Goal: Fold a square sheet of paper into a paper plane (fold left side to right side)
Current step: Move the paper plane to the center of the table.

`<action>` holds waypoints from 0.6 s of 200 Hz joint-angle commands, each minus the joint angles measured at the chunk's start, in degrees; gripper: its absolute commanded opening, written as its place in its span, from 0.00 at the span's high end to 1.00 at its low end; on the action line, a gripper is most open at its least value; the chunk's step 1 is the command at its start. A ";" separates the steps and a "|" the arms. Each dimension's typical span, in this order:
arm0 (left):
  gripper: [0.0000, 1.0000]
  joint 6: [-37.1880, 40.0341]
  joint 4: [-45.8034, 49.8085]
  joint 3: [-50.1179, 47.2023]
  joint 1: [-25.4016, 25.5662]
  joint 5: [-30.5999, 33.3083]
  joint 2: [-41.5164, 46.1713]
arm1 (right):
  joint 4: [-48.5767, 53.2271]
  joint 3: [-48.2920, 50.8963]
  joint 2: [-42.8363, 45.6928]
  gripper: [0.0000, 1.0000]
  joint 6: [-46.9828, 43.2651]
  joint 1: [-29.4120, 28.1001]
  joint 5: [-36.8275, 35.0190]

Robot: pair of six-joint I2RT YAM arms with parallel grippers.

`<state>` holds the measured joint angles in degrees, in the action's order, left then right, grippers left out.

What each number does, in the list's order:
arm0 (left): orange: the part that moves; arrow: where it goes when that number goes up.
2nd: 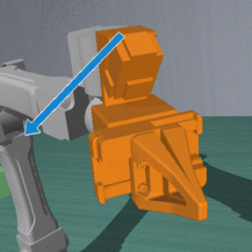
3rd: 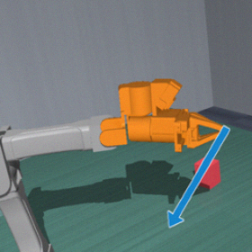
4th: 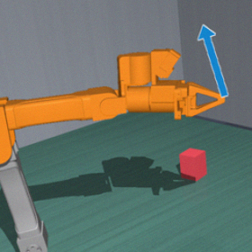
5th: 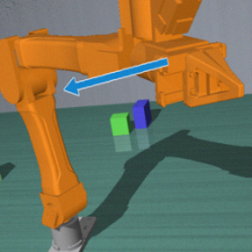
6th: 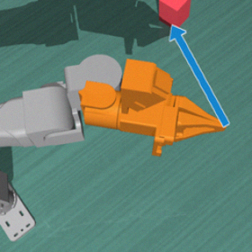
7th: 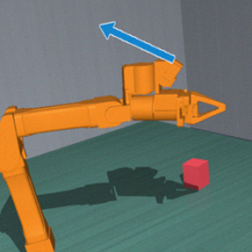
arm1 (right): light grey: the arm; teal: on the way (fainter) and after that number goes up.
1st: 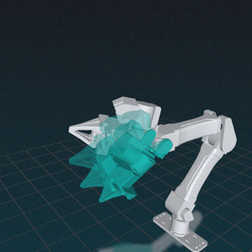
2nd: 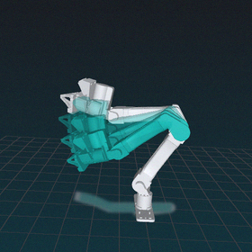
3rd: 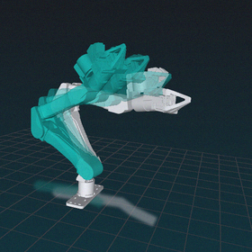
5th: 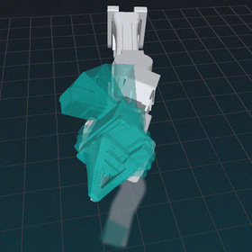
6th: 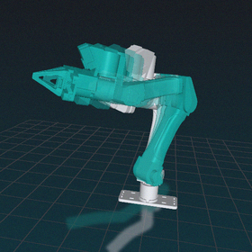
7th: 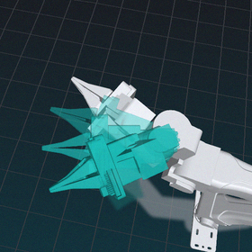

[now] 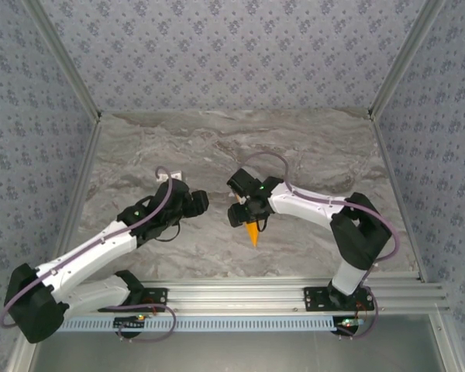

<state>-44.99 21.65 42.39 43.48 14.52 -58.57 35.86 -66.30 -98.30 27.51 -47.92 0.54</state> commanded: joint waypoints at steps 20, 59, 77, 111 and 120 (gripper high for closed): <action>0.22 0.79 2.05 -1.33 -0.42 2.81 3.32 | 7.41 -4.41 -4.11 0.36 1.64 -1.27 -6.16; 0.21 0.92 1.99 -1.43 -0.49 2.77 3.06 | 9.34 -6.35 -7.52 0.35 1.41 -2.19 -7.87; 0.21 0.91 1.97 -1.43 -0.56 2.75 2.87 | 10.46 -6.69 -8.69 0.35 1.23 -2.18 -8.65; 0.21 0.79 2.00 -1.59 -0.51 2.75 2.49 | 12.08 -7.15 -9.97 0.35 1.02 -2.48 -10.48; 0.21 0.70 1.99 -1.44 -0.58 2.77 2.32 | 12.56 -7.42 -10.28 0.36 0.81 -2.44 -11.11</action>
<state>-44.99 22.79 41.08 43.38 15.97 -55.96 44.62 -71.68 -107.55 28.03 -50.00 -7.25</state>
